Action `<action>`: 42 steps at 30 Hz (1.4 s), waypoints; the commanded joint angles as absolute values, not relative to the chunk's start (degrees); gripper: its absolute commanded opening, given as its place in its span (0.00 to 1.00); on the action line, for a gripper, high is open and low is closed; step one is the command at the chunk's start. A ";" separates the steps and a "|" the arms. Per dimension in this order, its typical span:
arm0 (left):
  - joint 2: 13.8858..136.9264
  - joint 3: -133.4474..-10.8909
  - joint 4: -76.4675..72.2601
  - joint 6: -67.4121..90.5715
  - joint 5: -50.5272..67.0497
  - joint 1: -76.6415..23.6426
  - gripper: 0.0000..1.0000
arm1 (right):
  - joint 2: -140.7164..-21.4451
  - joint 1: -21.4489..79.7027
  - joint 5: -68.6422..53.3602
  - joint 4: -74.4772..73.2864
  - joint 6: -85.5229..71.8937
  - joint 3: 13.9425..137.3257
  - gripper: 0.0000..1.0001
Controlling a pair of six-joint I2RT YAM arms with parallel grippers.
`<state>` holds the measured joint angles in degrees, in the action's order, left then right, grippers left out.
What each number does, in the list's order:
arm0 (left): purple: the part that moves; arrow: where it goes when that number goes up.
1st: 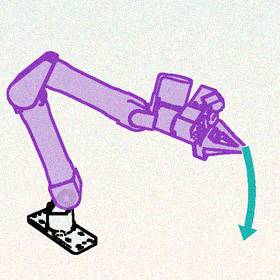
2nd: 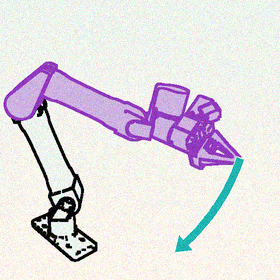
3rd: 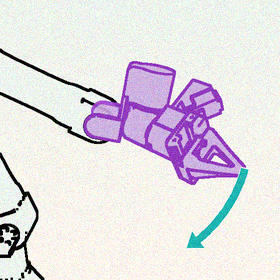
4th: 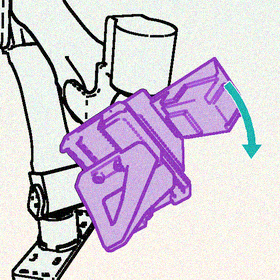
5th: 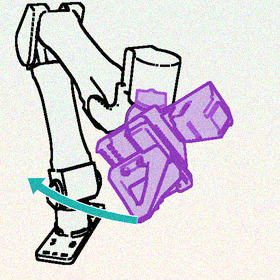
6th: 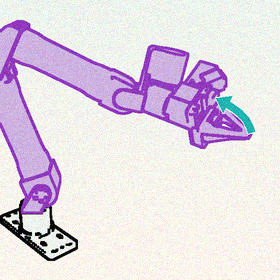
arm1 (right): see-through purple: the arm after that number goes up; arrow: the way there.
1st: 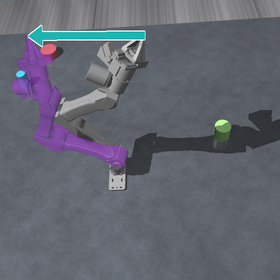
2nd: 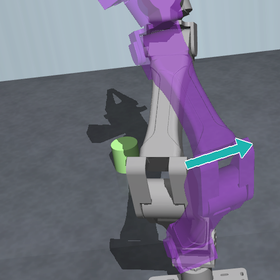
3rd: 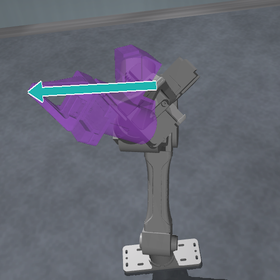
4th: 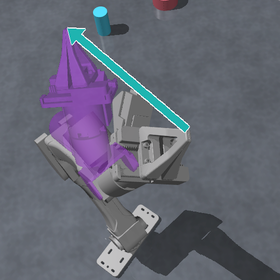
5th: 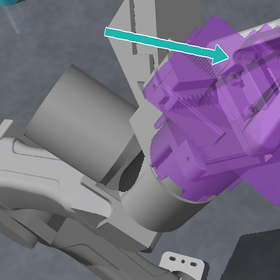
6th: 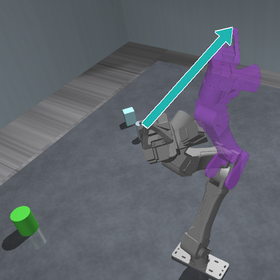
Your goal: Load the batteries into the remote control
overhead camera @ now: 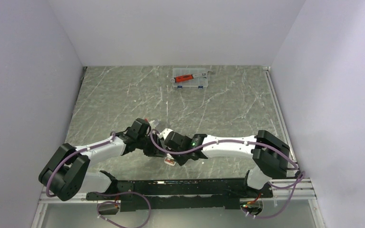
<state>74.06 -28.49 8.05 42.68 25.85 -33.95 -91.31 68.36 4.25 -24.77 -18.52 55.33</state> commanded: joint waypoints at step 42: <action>76.73 -28.43 3.95 41.92 27.95 -34.10 0.33 | -89.11 68.30 6.40 -20.89 -34.35 53.81 0.24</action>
